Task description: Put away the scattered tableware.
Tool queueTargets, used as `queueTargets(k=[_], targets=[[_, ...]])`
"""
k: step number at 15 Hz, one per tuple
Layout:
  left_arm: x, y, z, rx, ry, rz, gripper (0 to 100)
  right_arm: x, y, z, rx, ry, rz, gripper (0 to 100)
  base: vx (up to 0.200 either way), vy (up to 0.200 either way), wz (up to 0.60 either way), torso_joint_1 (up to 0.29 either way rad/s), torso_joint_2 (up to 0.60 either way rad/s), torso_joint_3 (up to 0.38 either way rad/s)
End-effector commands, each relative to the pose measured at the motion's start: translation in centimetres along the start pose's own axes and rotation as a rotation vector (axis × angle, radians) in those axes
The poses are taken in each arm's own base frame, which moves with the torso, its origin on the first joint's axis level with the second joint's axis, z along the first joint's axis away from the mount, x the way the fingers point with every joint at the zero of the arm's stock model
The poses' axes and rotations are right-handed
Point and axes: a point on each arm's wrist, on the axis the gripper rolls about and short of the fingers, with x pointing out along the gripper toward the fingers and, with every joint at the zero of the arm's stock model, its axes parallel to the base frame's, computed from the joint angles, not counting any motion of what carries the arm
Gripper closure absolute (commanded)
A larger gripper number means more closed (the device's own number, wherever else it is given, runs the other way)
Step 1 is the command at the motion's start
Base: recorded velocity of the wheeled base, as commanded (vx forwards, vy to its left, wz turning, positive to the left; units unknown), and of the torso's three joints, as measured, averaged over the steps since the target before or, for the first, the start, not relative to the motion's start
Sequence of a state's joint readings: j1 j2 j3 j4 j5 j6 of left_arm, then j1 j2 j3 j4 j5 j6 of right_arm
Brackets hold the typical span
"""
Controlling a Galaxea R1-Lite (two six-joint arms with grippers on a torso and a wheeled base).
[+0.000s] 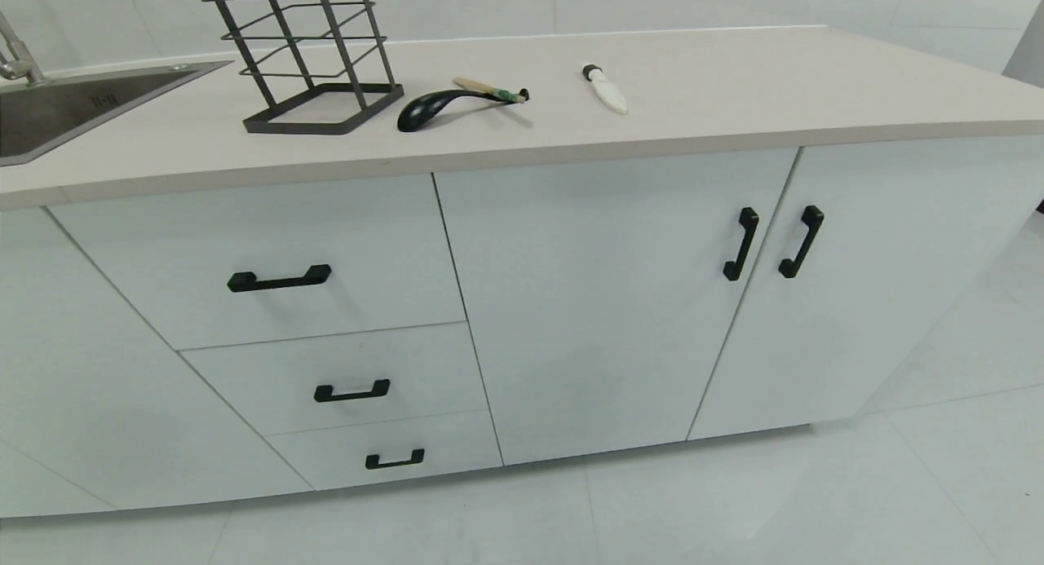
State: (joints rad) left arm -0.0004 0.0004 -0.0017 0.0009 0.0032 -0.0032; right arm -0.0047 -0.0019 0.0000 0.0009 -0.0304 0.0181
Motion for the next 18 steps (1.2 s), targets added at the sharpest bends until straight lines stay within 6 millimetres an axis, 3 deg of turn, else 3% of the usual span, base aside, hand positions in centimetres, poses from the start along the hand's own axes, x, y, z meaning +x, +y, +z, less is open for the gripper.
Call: queueTargets(k=[1,6,10,16,18], targets=[[0.00,0.00,0.00,0.000,-0.001,0.000,0,0.01,0.00,0.00,-0.003,0.003,0.003,100,0.000,0.000,0.60,0.007,0.01,0.007],[0.00,0.00,0.00,0.000,-0.001,0.000,0,0.01,0.00,0.00,-0.003,0.003,0.001,100,0.000,0.000,0.60,0.000,0.00,0.000],[0.00,0.00,0.00,-0.001,-0.001,0.002,0,0.01,0.00,0.00,-0.001,0.003,0.001,100,0.000,0.000,0.00,0.000,0.00,0.000],[0.01,0.00,-0.02,-0.001,-0.001,0.000,0,0.01,0.00,0.00,-0.003,0.003,0.001,100,0.200,0.000,0.00,-0.002,0.00,0.004],[0.01,0.00,-0.02,-0.003,-0.001,0.002,0,0.01,0.00,0.00,-0.003,0.003,0.001,100,0.000,0.000,0.00,0.000,0.00,0.000]])
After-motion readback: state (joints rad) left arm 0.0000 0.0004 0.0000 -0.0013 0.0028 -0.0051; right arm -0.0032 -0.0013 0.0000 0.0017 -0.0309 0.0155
